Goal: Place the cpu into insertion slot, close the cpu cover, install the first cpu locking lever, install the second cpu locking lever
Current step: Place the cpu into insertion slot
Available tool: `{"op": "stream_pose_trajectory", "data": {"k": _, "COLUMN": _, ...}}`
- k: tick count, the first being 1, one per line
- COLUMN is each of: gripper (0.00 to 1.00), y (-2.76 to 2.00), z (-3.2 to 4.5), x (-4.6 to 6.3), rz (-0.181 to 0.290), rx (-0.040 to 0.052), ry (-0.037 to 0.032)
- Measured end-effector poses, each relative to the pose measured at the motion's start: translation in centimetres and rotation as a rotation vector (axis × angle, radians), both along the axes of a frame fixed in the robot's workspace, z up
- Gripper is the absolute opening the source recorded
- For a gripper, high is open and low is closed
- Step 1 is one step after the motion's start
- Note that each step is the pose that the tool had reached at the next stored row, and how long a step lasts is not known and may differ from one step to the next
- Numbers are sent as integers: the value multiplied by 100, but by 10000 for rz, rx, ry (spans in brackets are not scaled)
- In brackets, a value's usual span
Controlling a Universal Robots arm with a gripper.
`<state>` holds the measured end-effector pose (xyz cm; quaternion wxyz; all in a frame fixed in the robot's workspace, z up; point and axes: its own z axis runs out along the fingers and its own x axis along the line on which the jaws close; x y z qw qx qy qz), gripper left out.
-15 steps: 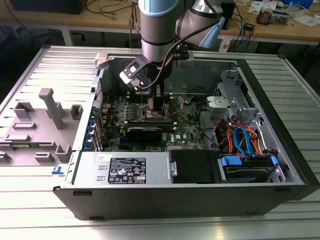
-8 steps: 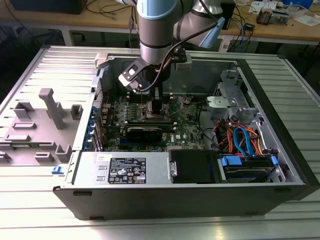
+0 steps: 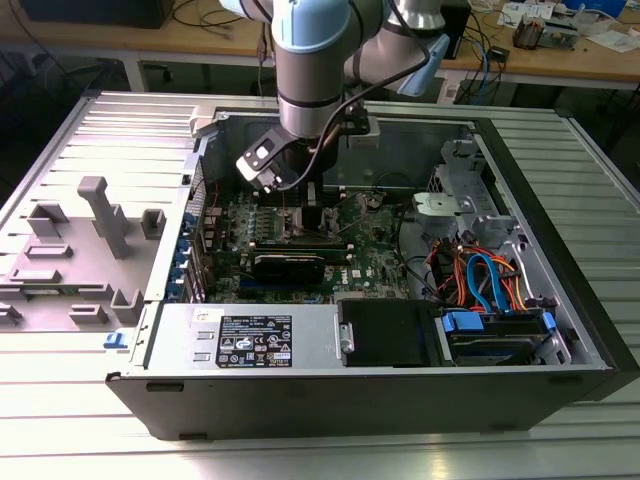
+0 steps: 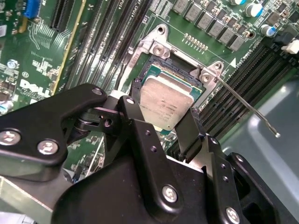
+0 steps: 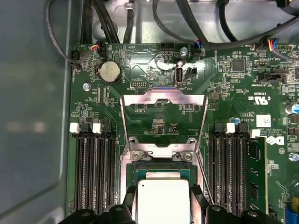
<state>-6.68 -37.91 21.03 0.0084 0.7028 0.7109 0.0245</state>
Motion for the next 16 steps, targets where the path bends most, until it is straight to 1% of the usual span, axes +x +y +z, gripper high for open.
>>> {"op": "stream_pose_trajectory", "data": {"k": 4, "gripper": 54, "y": 8, "z": -24, "x": -1, "rz": -45, "rx": -3, "ry": 1}}
{"op": "stream_pose_trajectory", "data": {"k": 8, "gripper": 54, "y": 30, "z": -53, "x": 1, "rz": -43, "rx": -21, "ry": 1}}
{"op": "stream_pose_trajectory", "data": {"k": 16, "gripper": 54, "y": 31, "z": -53, "x": 1, "rz": -44, "rx": -26, "ry": 1}}
